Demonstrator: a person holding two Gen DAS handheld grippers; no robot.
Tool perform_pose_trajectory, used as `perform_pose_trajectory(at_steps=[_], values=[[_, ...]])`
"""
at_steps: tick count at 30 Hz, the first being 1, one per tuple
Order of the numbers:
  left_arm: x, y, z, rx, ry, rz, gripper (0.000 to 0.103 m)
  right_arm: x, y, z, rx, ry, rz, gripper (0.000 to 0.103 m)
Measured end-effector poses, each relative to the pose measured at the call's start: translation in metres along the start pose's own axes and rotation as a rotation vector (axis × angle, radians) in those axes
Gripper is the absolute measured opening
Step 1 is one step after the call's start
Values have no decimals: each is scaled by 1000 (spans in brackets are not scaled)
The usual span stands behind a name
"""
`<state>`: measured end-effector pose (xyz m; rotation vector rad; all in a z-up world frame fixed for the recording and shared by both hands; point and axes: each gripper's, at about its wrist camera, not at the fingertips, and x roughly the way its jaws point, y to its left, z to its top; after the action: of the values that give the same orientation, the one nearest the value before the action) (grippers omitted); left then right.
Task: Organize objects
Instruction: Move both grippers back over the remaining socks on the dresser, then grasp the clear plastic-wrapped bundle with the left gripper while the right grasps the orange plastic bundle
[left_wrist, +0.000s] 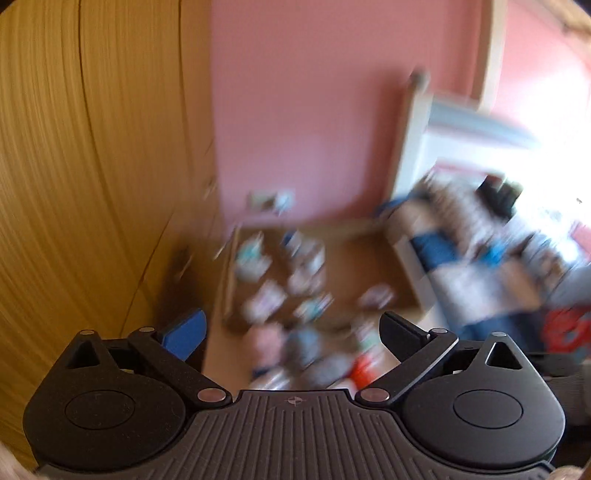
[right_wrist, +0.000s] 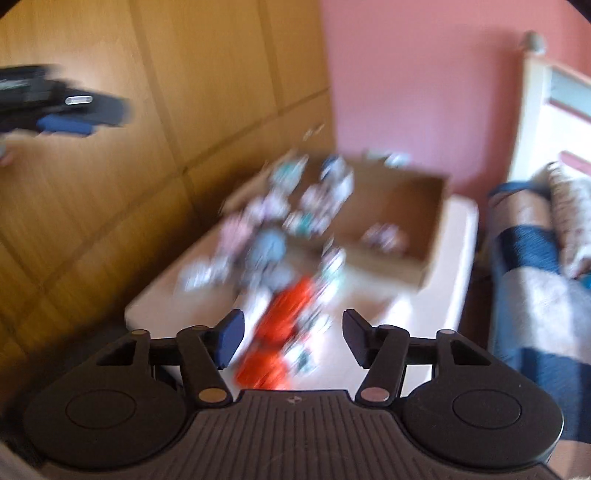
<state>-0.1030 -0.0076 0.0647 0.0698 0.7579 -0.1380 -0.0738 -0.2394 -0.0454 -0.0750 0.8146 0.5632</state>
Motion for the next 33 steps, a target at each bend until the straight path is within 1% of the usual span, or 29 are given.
perform_pose_trajectory(at_steps=[2, 4, 5, 6, 7, 10, 13, 15, 17, 19, 23, 26, 31, 33], values=[[42, 12, -28, 22, 74, 41, 94, 24, 11, -17, -17, 40, -5, 52], [75, 19, -48, 31, 137, 62, 86, 40, 17, -28, -26, 63, -14, 51], [87, 22, -56, 29, 163, 73, 82, 43, 19, -31, -25, 67, -19, 51], [93, 26, -63, 34, 175, 72, 81, 47, 21, -33, -34, 74, -29, 49], [95, 30, -69, 41, 173, 73, 81, 50, 23, -34, -44, 78, -42, 49], [105, 29, -81, 96, 157, 65, 81, 46, 23, -33, -48, 48, -52, 49], [117, 28, -87, 121, 164, 59, 80, 45, 23, -38, -39, 66, -59, 47], [120, 31, -89, 124, 166, 59, 80, 47, 21, -42, -34, 79, -57, 47], [114, 32, -93, 136, 156, 56, 79, 48, 20, -43, -23, 84, -51, 47], [122, 29, -91, 154, 153, 53, 79, 50, 19, -44, -14, 90, -47, 47], [129, 28, -93, 148, 160, 44, 78, 50, 22, -47, -22, 101, -61, 46], [134, 28, -93, 146, 165, 40, 75, 54, 22, -48, -22, 114, -67, 41], [138, 29, -95, 132, 172, 38, 75, 55, 21, -49, -20, 112, -69, 36], [139, 29, -96, 131, 177, 33, 71, 54, 22, -50, -24, 109, -70, 34]])
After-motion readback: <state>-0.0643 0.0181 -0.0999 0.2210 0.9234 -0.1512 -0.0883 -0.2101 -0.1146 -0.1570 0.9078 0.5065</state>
